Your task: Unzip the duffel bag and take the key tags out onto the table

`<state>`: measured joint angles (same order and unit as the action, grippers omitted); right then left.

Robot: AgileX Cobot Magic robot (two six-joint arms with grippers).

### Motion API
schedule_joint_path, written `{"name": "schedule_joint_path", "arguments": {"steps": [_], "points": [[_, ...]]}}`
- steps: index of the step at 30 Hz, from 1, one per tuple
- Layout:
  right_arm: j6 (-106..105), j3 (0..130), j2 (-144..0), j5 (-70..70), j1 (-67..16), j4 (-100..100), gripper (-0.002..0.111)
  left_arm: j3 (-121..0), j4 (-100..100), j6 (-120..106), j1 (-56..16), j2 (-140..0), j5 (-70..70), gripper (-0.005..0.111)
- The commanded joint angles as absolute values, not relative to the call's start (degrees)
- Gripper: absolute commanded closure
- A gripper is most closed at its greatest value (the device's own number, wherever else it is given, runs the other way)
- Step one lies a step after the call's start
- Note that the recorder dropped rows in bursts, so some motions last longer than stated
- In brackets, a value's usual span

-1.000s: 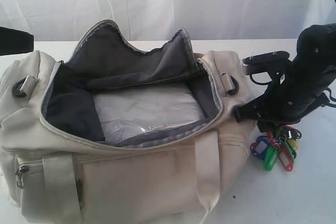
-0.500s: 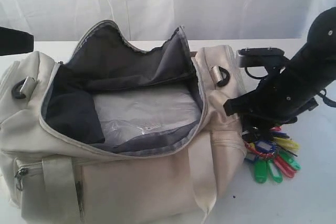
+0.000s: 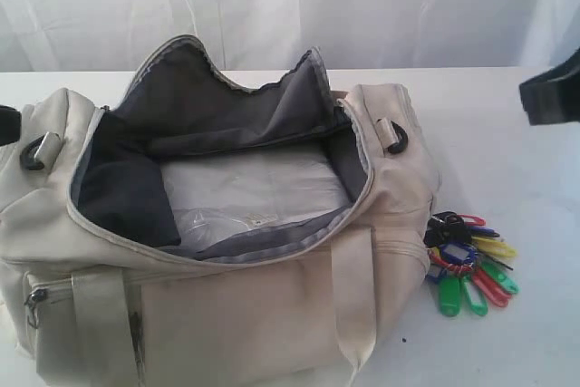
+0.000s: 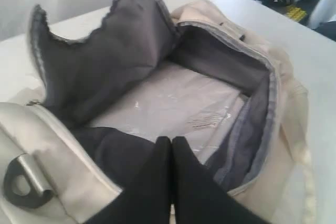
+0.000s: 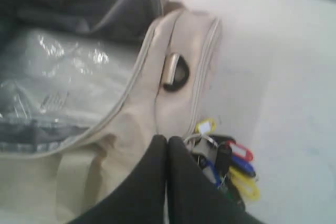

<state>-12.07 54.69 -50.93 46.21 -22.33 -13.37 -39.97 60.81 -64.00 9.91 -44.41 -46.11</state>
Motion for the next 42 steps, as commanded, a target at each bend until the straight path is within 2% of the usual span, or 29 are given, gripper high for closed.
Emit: {"name": "schedule_joint_path", "arguments": {"steps": [1,19,31,42], "points": [[-11.27,54.17,-46.58,43.07,-22.26,-13.92,0.108,-39.56,60.46,-64.03,10.08,-42.23,-44.49,0.107],[-11.27,54.17,-42.26,43.07,-22.26,-13.92,0.108,-39.56,59.16,-63.84,9.85,-40.0,-44.42,0.107],[-11.27,54.17,-42.26,43.07,-22.26,-13.92,0.108,-39.56,59.04,-64.02,-1.88,-31.89,-44.41,0.107],[-11.27,54.17,-42.26,43.07,-22.26,-13.92,0.108,-35.36,59.04,-64.02,-2.53,-19.81,-44.54,0.107]]}}
